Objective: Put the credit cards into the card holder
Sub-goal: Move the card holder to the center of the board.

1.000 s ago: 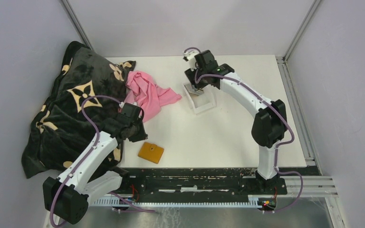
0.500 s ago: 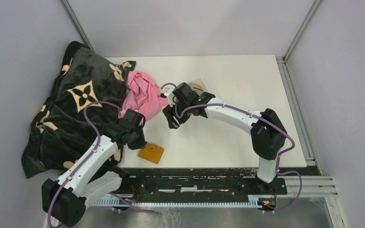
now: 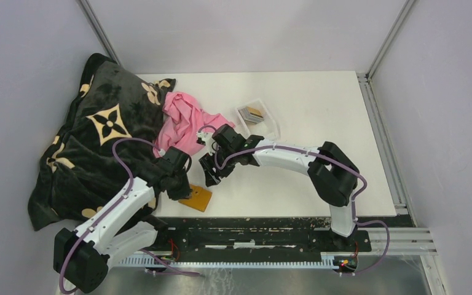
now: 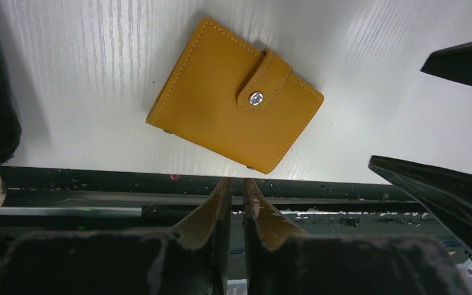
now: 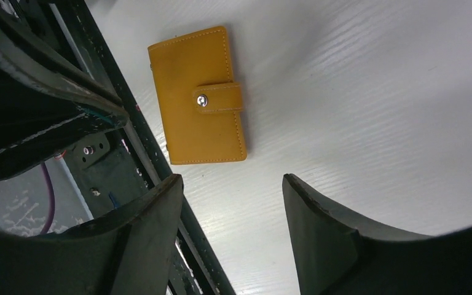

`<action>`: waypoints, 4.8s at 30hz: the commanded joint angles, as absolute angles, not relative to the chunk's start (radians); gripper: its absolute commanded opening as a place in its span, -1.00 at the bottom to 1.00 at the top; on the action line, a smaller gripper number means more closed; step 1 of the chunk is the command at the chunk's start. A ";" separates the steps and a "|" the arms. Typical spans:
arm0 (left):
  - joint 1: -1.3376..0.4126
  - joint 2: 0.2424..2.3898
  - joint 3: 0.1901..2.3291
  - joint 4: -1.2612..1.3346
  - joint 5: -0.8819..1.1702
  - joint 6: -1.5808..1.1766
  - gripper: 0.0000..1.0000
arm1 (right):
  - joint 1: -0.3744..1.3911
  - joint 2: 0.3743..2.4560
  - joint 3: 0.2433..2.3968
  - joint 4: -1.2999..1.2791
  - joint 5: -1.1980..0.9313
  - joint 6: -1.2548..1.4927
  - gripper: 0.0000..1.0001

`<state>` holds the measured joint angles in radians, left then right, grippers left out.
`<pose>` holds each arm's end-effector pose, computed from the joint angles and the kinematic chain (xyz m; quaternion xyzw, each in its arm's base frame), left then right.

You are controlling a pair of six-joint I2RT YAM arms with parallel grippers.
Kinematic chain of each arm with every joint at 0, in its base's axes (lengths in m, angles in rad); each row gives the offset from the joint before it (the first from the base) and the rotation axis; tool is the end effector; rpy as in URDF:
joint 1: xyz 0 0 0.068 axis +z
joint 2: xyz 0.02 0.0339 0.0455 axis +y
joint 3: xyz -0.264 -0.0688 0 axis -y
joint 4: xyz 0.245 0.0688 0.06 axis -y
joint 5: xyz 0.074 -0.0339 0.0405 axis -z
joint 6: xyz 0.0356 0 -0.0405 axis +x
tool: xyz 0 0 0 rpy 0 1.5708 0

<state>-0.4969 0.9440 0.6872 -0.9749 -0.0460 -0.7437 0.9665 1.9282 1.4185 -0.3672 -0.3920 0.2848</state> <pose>0.1360 -0.0719 0.2198 -0.1251 0.9774 -0.0796 0.1504 0.2296 0.3565 0.2115 -0.3708 0.8472 0.3438 0.1631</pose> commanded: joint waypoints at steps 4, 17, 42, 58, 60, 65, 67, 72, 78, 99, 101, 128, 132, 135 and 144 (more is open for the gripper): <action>-0.530 0.955 0.673 -0.943 -0.036 -0.844 -0.63 | 0.966 1.992 1.414 -0.270 -0.499 0.346 0.34; -0.692 0.977 0.569 -0.853 -0.066 -1.023 -0.66 | 0.966 2.063 1.425 -0.287 -0.588 0.341 0.32; -0.828 1.094 0.507 -0.763 -0.203 -1.139 -0.63 | 0.966 2.206 1.485 -0.274 -0.623 0.375 0.18; -0.828 1.150 0.480 -0.698 -0.269 -1.121 -0.62 | 0.966 2.187 1.455 -0.282 -0.601 0.386 -0.85; -0.829 1.153 0.482 -0.696 -0.269 -1.116 -0.61 | 0.959 2.179 1.463 -0.279 -0.605 0.396 -0.97; -0.827 1.164 0.490 -0.677 -0.279 -1.101 -0.61 | 0.937 2.156 1.453 -0.264 -0.600 0.420 -0.98; -0.828 1.167 0.493 -0.665 -0.280 -1.096 -0.62 | 0.928 2.145 1.445 -0.266 -0.591 0.419 -0.98; -0.828 1.164 0.531 -0.655 -0.304 -1.078 -0.58 | 0.900 2.109 1.410 -0.275 -0.536 0.418 -0.98; -0.827 1.163 0.601 -0.643 -0.356 -1.037 -0.52 | 0.848 2.046 1.341 -0.279 -0.440 0.416 -0.98; -0.825 1.382 0.804 -0.226 -0.391 -0.747 -0.27 | 0.689 1.863 1.165 -0.299 -0.117 0.536 -0.98; -0.827 1.403 0.791 -0.167 -0.379 -0.739 -0.26 | 0.684 1.852 1.151 -0.305 -0.103 0.543 -0.98; -0.825 1.638 0.699 0.096 -0.313 -0.712 -0.31 | 0.712 1.704 1.111 -0.471 0.098 0.442 -0.35; -0.825 1.637 0.677 0.124 -0.297 -0.720 -0.32 | 0.731 1.711 1.177 -0.507 0.162 0.386 -0.17; -0.826 1.629 0.653 0.155 -0.288 -0.729 -0.33 | 0.751 1.725 1.225 -0.515 0.194 0.357 -0.13; -0.825 1.614 0.583 0.251 -0.259 -0.748 -0.33 | 0.823 1.847 1.384 -0.577 0.212 0.316 -0.09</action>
<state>-0.8253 1.6081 0.6331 0.2573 -0.3031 -0.7410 0.7918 1.7950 1.3182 -0.5407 0.1745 0.3500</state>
